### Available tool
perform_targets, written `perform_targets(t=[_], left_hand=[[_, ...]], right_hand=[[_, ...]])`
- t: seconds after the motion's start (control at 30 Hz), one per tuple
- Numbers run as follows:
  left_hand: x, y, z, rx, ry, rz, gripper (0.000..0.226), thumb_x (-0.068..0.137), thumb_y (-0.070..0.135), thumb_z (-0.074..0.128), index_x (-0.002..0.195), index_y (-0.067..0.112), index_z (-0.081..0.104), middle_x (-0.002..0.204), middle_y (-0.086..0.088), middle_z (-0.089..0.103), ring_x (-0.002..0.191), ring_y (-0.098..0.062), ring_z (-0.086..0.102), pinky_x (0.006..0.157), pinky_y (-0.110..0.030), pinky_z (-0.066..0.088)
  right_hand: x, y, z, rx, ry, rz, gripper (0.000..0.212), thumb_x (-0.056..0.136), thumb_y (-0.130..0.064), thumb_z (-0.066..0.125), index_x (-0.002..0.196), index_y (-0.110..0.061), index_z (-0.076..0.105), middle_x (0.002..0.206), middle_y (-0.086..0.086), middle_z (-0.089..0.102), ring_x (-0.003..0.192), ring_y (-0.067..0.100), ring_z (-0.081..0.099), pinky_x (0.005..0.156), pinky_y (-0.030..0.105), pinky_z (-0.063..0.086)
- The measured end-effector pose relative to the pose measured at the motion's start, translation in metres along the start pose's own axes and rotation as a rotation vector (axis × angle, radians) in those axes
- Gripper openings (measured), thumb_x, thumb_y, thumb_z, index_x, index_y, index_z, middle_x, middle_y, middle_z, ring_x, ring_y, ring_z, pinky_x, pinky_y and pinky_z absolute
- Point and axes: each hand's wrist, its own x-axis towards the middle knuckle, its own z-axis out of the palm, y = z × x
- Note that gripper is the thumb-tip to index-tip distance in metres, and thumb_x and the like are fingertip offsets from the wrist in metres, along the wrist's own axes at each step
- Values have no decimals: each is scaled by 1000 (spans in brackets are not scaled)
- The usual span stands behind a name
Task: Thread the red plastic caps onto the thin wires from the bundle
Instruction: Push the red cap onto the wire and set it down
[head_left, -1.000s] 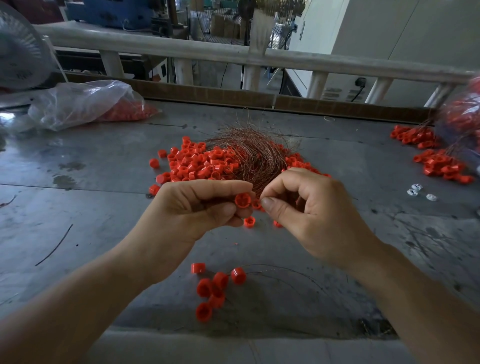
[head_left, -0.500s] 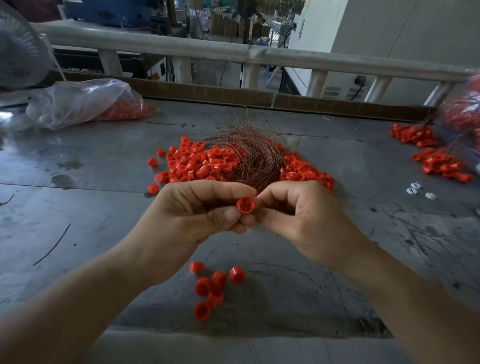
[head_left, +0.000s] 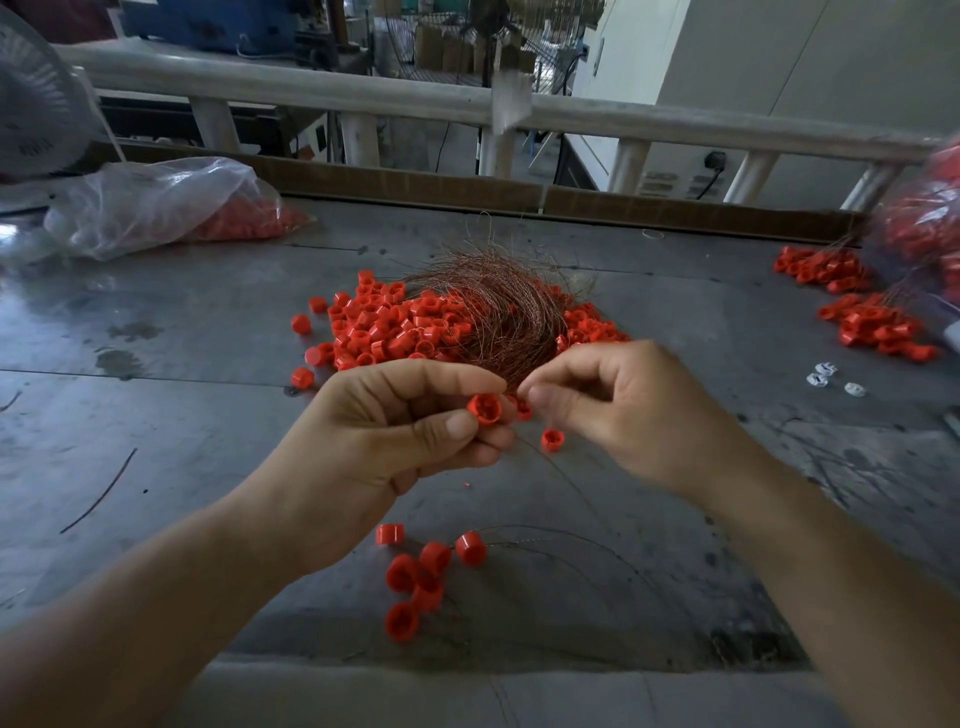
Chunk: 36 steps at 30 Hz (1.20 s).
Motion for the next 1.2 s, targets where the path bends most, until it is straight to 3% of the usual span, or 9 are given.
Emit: perform_targets(t=[0.07, 0.13, 0.43, 0.53, 0.77, 0.83, 0.93, 1.03, 1.2], left_hand=[[0, -1, 0, 9, 23, -11, 23, 59, 11, 65, 79, 15, 76, 79, -7, 73, 72, -15, 70, 62, -19, 54], [0, -1, 1, 12, 18, -10, 23, 59, 12, 66, 80, 15, 76, 80, -7, 73, 73, -15, 70, 63, -19, 54], [-2, -1, -2, -4, -30, 8, 29, 58, 22, 78, 86, 14, 75, 85, -7, 73, 77, -16, 70, 66, -20, 54], [-3, -1, -2, 6, -24, 5, 26, 60, 19, 75, 86, 15, 75, 84, -7, 73, 77, -16, 70, 66, -20, 54], [-1, -1, -2, 27, -13, -3, 28, 59, 22, 77, 87, 15, 75, 85, -7, 73, 78, -16, 70, 66, -20, 54], [-2, 0, -2, 28, -13, -9, 34, 55, 26, 82, 87, 14, 75, 85, -8, 73, 78, -17, 70, 66, -20, 54], [-2, -1, -1, 54, 19, -19, 28, 57, 20, 83, 84, 15, 76, 83, -8, 73, 76, -17, 70, 64, -20, 54], [-3, 0, 1, 78, 57, -34, 23, 61, 7, 66, 80, 16, 76, 79, -7, 73, 72, -16, 70, 61, -19, 54], [-2, 0, 3, 102, 68, -33, 27, 63, 5, 59, 80, 16, 76, 79, -7, 73, 72, -15, 70, 61, -19, 54]], right_hand=[[6, 11, -12, -172, 188, 38, 9, 83, -26, 64, 75, -30, 67, 63, -17, 63, 63, -2, 59, 60, 14, 46], [10, 18, -20, -244, 242, 74, 17, 83, -21, 65, 70, -33, 63, 69, -18, 62, 65, 0, 58, 60, 10, 43], [9, 28, -20, -438, 15, 137, 13, 78, -16, 69, 85, -27, 71, 70, -17, 57, 65, -4, 51, 58, 5, 37], [11, 29, -13, -558, -47, 138, 19, 77, -21, 70, 94, -29, 69, 68, -16, 53, 65, -1, 48, 64, 13, 35], [11, 28, -3, -644, -30, 115, 11, 85, -22, 62, 93, -21, 69, 87, -8, 57, 91, 10, 56, 73, 16, 34], [11, 26, -7, -564, 7, 124, 14, 89, -19, 57, 93, -19, 70, 79, -12, 62, 84, 5, 60, 66, 10, 33], [11, 17, -9, -224, 44, 170, 21, 90, -9, 53, 81, -22, 66, 62, -15, 59, 53, -6, 59, 50, 4, 39], [7, 8, -7, 79, 1, 178, 27, 90, -1, 51, 79, -22, 63, 71, -2, 65, 55, 0, 62, 51, 11, 47], [4, -1, -5, 327, 3, 153, 31, 87, 5, 53, 79, -21, 67, 70, 1, 63, 56, 0, 59, 48, 8, 41]])
